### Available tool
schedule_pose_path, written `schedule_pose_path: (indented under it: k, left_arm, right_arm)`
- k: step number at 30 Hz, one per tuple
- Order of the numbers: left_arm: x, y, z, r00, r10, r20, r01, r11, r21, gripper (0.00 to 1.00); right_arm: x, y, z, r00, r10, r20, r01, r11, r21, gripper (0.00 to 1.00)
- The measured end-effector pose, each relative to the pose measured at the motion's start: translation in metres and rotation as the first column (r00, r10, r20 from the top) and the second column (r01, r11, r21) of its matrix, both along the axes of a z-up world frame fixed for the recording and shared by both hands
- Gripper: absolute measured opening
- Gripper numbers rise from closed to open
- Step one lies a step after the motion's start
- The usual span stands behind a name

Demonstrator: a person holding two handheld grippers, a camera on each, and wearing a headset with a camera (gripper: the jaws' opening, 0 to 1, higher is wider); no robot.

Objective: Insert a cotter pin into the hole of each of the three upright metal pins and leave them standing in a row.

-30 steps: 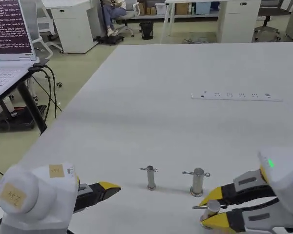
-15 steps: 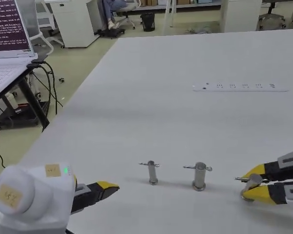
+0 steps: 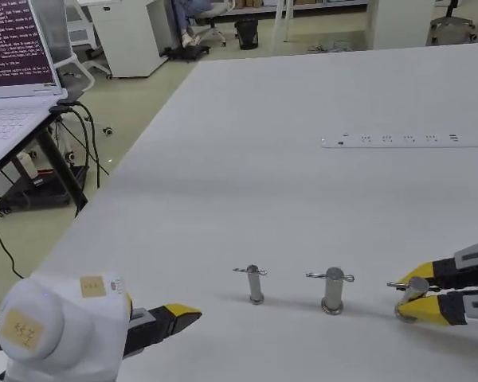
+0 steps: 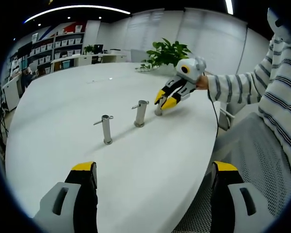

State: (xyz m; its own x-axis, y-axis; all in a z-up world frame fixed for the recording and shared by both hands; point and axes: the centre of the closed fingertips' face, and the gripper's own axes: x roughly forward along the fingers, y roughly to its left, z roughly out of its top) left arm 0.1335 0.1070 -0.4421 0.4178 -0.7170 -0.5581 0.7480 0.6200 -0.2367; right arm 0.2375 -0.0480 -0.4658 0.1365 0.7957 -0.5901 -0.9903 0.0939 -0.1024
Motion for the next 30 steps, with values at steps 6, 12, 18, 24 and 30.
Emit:
schedule_pose_path:
  k: [6,12,18,24,30]
  left_arm:
    - [0.003,0.003,0.007,0.999,0.030,0.014,-0.030,0.999,-0.021,0.97]
    - [0.008,0.009,0.019,0.995,0.095,0.027,-0.093,0.993,-0.073,0.98]
    - [0.008,0.014,0.022,0.990,0.137,0.023,-0.135,0.987,-0.087,0.99]
    - [0.006,0.014,0.025,0.989,0.146,0.031,-0.142,0.985,-0.096,0.99]
    - [0.006,0.016,0.031,0.981,0.188,0.043,-0.182,0.976,-0.119,0.99]
  right_arm:
    - [0.006,0.004,0.028,0.995,-0.096,-0.006,0.096,0.991,0.092,0.36]
    - [-0.012,0.000,0.056,0.979,-0.198,-0.047,0.203,0.968,0.149,0.57]
    - [-0.036,-0.020,0.053,0.934,-0.340,-0.111,0.352,0.928,0.125,0.74]
    - [-0.063,-0.032,0.046,0.867,-0.448,-0.217,0.482,0.865,0.138,0.79]
    - [-0.082,-0.037,0.043,0.817,-0.499,-0.290,0.551,0.823,0.136,0.88]
